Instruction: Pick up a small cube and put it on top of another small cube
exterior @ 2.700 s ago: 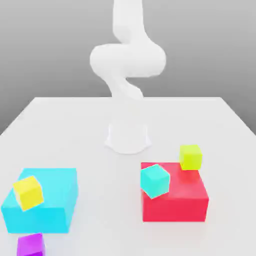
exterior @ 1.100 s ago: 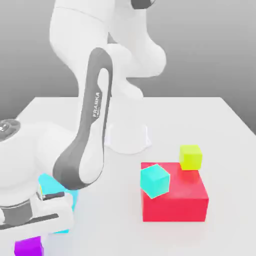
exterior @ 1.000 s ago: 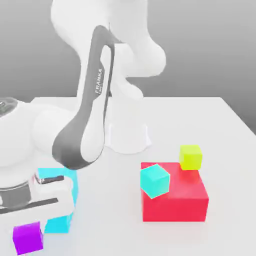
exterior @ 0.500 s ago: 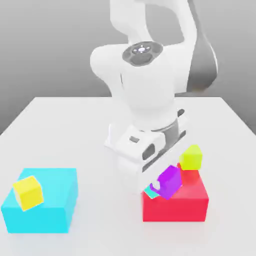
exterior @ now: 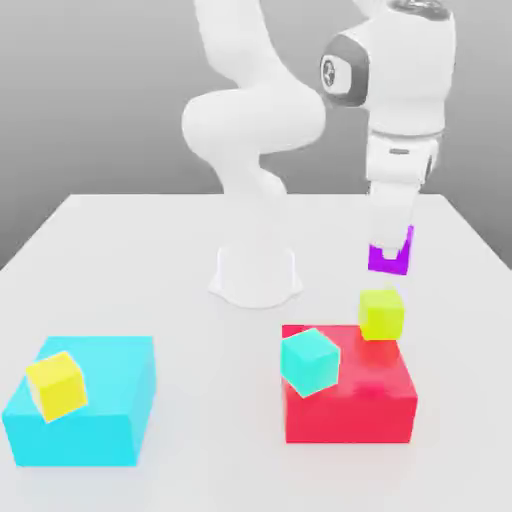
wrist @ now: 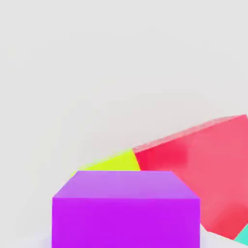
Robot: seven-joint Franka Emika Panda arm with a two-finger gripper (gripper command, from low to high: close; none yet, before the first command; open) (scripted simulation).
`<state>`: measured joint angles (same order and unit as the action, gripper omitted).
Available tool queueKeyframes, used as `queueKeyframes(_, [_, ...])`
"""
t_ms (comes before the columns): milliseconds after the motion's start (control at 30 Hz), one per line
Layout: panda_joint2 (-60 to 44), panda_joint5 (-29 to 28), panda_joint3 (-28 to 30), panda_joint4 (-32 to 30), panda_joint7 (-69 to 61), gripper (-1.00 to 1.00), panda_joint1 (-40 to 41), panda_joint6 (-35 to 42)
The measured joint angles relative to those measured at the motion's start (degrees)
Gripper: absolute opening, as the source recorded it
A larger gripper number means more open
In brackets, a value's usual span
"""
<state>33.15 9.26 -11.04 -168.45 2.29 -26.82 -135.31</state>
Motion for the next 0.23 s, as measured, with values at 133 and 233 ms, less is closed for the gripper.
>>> queueKeyframes(133, [-6.91,0.32,-1.21,-2.5,0.12,-1.0,0.12,-9.46])
queueKeyframes(233, [-7.97,0.38,-1.37,-2.84,0.12,1.0,0.17,-10.87])
